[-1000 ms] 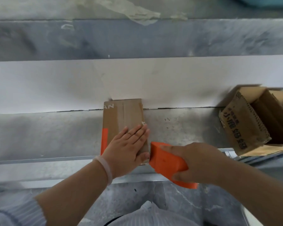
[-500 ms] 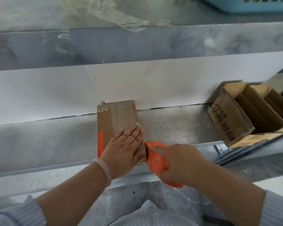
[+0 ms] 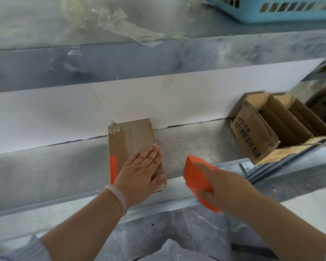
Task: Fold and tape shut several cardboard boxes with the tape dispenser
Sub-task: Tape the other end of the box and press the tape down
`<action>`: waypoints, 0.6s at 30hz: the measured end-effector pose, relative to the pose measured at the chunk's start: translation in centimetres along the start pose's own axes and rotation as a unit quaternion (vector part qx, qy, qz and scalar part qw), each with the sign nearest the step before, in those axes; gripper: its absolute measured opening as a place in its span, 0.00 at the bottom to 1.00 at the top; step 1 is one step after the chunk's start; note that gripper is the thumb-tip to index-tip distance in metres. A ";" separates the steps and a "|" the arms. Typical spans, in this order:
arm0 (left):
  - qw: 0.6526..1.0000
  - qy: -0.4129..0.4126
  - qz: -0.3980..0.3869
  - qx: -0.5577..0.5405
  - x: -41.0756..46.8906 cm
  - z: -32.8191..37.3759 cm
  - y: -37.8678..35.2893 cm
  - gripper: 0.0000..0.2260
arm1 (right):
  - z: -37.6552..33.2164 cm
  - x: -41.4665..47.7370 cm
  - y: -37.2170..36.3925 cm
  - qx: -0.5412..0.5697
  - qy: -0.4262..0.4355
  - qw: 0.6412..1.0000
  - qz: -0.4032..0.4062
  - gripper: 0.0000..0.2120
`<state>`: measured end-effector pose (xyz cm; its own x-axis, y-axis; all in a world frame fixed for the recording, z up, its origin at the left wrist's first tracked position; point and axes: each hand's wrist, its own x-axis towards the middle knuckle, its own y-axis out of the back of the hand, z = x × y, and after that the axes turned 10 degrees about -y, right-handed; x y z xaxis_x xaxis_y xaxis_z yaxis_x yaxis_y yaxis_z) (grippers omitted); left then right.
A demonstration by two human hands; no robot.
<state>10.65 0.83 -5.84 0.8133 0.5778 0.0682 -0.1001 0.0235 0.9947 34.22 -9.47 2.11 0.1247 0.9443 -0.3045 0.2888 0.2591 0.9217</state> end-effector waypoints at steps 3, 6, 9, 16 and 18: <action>1.000 0.007 0.003 0.004 0.0 0.1 0.2 0.30 | 1.1 1.0 0.9 -0.028 0.009 0.998 0.058 0.32; 1.000 0.007 -0.004 -0.001 -0.1 0.1 0.3 0.31 | 2.6 4.3 0.5 -0.129 0.066 0.980 0.133 0.35; 1.000 0.010 -0.016 -0.010 -0.1 0.0 0.3 0.31 | 3.4 8.0 0.3 -0.245 0.092 0.948 0.182 0.37; 1.000 0.017 -0.014 -0.014 -0.1 0.2 0.6 0.31 | 4.5 12.9 -2.8 -0.301 0.100 0.925 0.207 0.39; 0.999 0.020 -0.009 -0.029 -0.1 0.1 0.7 0.32 | 4.3 12.7 -4.7 -0.293 0.110 0.926 0.213 0.34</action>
<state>10.61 0.71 -5.12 0.7917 0.6092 0.0454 -0.1189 0.0806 0.9896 38.59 0.48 -7.14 -0.1052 0.9879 0.1144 -0.3141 -0.1421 0.9387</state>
